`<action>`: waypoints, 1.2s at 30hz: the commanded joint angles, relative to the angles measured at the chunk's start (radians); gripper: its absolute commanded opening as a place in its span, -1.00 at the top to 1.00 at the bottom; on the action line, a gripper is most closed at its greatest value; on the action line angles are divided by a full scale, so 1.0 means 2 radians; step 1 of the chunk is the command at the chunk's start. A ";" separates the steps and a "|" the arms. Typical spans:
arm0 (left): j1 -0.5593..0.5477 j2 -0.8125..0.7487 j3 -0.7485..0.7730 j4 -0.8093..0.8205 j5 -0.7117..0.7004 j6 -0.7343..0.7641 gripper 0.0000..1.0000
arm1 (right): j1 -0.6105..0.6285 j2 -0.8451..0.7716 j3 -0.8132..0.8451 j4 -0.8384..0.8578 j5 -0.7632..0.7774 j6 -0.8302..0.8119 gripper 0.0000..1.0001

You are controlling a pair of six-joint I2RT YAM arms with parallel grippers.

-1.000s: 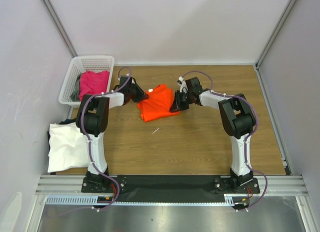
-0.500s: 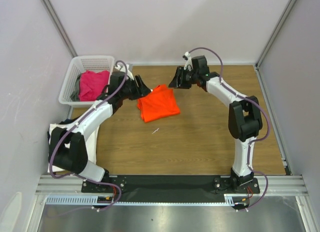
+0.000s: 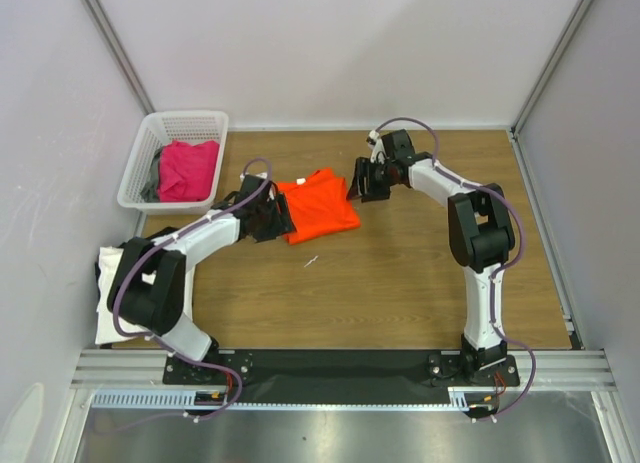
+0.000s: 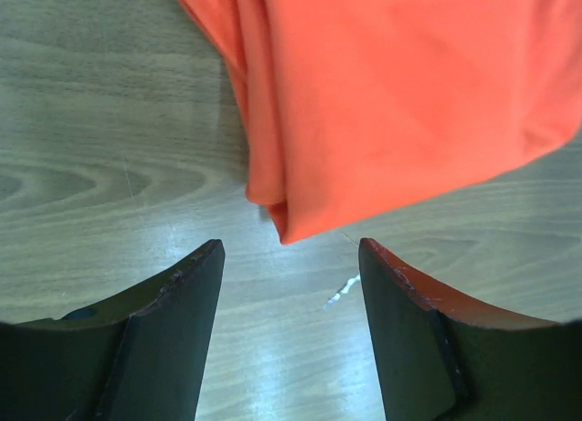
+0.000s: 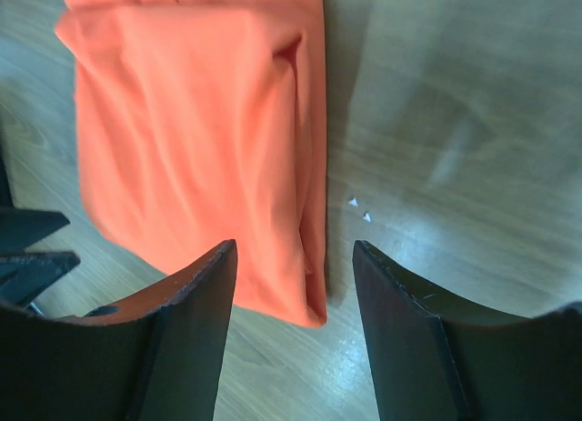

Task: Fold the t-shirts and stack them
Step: Fold the tshirt, then neatly place the folded tshirt to the corner

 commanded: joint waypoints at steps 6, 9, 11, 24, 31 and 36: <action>-0.006 0.046 -0.013 0.084 0.010 -0.018 -0.09 | 0.012 -0.013 -0.057 0.030 -0.019 0.012 -0.01; -0.006 0.057 -0.006 0.095 0.013 -0.015 0.23 | 0.020 -0.021 -0.075 0.042 -0.029 0.024 0.09; -0.005 0.063 -0.006 0.097 0.013 -0.010 0.36 | 0.026 -0.027 -0.081 0.041 -0.028 0.024 0.10; 0.054 0.063 0.027 0.034 0.013 0.103 0.99 | 0.062 -0.094 -0.148 0.056 -0.059 0.048 0.23; 0.061 0.047 0.054 -0.015 0.114 0.145 0.53 | 0.046 -0.105 -0.121 0.032 -0.053 0.057 -0.04; 0.062 0.010 0.095 -0.093 0.065 0.167 -0.31 | 0.010 -0.097 -0.073 0.055 -0.050 0.072 -0.32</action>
